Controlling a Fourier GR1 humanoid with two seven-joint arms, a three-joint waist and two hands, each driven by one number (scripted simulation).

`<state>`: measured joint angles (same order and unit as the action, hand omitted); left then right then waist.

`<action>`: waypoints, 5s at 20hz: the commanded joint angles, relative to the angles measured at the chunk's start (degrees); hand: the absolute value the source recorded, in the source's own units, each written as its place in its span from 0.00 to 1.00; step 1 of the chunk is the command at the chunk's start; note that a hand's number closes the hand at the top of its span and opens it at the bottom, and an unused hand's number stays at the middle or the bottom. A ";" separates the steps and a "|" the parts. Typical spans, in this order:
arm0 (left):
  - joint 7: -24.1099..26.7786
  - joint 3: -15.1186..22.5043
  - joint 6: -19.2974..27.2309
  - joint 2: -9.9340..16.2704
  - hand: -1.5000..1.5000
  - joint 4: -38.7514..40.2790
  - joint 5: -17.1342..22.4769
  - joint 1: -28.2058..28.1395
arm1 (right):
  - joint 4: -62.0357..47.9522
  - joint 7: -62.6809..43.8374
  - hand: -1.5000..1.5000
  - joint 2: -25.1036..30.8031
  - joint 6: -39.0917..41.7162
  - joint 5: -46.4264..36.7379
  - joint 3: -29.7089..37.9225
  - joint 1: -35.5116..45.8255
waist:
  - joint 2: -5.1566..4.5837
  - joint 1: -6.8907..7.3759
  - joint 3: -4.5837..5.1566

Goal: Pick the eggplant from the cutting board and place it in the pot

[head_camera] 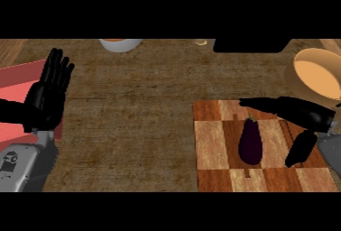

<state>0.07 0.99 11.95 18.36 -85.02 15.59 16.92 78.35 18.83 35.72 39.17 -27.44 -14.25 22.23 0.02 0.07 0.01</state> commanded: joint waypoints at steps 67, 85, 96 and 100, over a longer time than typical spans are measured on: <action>-3.60 -2.24 -3.92 -6.90 0.50 -3.90 -8.03 0.98 | -23.80 -82.11 1.00 -24.10 -46.41 -67.39 22.74 46.15 | -1.01 3.42 0.06; -3.47 -1.73 -1.64 -9.70 0.50 -5.57 -10.34 -2.74 | -16.18 -67.84 1.00 -10.62 -46.51 -56.08 33.36 28.83 | 0.15 -0.49 -0.04; -1.08 -7.91 -6.68 -6.16 0.50 1.90 -6.61 2.20 | -29.02 -57.57 1.00 -3.74 -55.78 -49.18 37.81 25.64 | -0.22 0.22 -0.01; -2.21 -7.12 -6.96 -5.86 0.50 -2.38 -6.93 -0.38 | -39.45 -54.29 1.00 -1.85 -57.11 -47.18 40.25 25.24 | -0.39 0.92 -0.05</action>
<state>-2.13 -5.36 5.99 11.78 -87.25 8.02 16.61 45.68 -38.04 32.05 -17.14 -76.45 24.30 47.81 -0.24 0.67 -0.02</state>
